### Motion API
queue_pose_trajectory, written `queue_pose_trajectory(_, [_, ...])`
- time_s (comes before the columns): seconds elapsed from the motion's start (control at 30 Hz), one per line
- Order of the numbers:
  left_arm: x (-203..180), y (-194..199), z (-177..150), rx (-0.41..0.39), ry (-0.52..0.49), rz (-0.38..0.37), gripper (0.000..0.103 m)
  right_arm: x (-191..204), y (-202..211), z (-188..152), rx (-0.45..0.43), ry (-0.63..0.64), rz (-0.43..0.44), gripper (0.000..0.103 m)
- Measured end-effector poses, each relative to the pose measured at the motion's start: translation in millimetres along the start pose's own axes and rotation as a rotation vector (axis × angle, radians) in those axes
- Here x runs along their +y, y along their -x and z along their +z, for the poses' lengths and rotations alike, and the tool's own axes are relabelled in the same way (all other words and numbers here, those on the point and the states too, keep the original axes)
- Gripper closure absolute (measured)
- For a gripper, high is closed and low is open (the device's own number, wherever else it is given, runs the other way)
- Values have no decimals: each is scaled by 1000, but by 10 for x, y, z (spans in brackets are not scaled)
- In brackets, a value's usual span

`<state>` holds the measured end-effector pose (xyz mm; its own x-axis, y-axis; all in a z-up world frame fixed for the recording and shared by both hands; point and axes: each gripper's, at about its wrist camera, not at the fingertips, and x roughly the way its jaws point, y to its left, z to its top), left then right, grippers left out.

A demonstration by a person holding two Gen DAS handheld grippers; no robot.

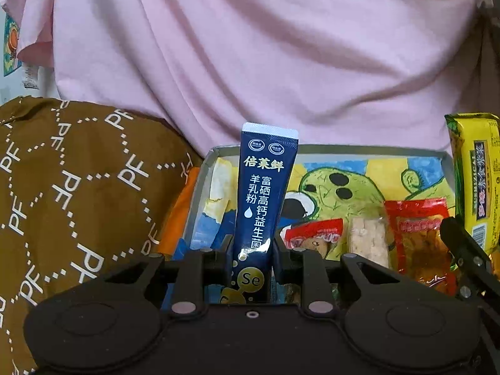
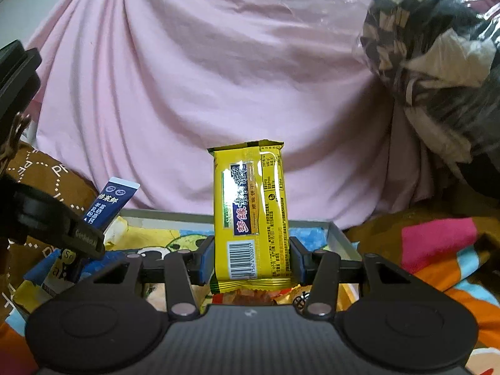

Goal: Organize snacks
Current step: 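Carry the yellow bar and tube pack over the tray with both tools, then lower both items into the tray and open both tools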

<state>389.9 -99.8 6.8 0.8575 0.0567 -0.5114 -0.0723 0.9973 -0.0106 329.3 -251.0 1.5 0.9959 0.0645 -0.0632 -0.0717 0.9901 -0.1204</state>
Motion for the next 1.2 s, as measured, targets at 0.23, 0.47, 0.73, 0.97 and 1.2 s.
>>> queue_pose_trajectory(0.23, [11, -104, -5, 35, -6, -14, 77, 34, -147, -73, 78, 5, 22, 50])
queue_pose_trajectory(0.47, [42, -198, -138, 49, -4, -15, 75, 68, -294, -196, 177, 11, 37, 50])
queue_pose_trajectory(0.73, [45, -211, -153, 33, -13, -11, 75, 82, -306, -191, 188, 14, 35, 47])
queue_pose_trajectory(0.97, [42, -204, -158, 31, -19, -12, 74, 73, -307, -182, 191, 7, 37, 46])
queue_pose_trajectory(1.2, [41, -206, -167, 33, -15, -12, 74, 70, -309, -182, 190, 9, 38, 45])
